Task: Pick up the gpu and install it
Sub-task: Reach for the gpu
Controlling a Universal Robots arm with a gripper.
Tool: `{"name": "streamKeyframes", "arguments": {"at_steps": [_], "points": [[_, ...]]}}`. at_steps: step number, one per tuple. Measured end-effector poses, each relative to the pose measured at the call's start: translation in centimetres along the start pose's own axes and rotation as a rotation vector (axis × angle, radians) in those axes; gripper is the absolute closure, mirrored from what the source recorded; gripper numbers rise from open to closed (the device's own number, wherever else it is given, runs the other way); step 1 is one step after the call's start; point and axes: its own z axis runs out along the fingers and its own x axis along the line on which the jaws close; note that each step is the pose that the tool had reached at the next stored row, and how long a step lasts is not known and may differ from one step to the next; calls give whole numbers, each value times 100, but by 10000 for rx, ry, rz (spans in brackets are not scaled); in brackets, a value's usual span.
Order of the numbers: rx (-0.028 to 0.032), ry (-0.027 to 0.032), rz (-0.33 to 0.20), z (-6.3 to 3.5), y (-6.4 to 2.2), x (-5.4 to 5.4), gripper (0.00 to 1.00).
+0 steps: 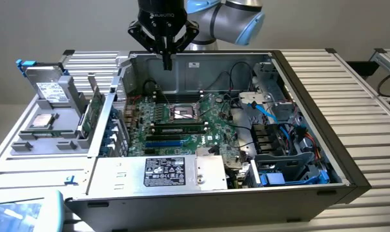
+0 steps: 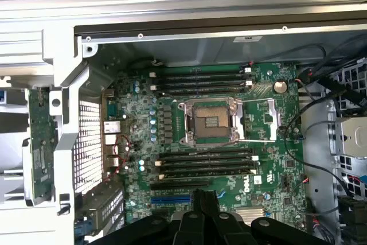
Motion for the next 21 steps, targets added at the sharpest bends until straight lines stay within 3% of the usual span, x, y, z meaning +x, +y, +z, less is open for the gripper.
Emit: {"name": "streamKeyframes", "arguments": {"at_steps": [3,8,13,21], "points": [[0,-1,1,-1,-1,15,88],[-3,-43,-4,-3,-9,139,88],[-9,-134,-8,-6,-21,318,88],[-13,-203,-12,-8,-30,609,88]]}}
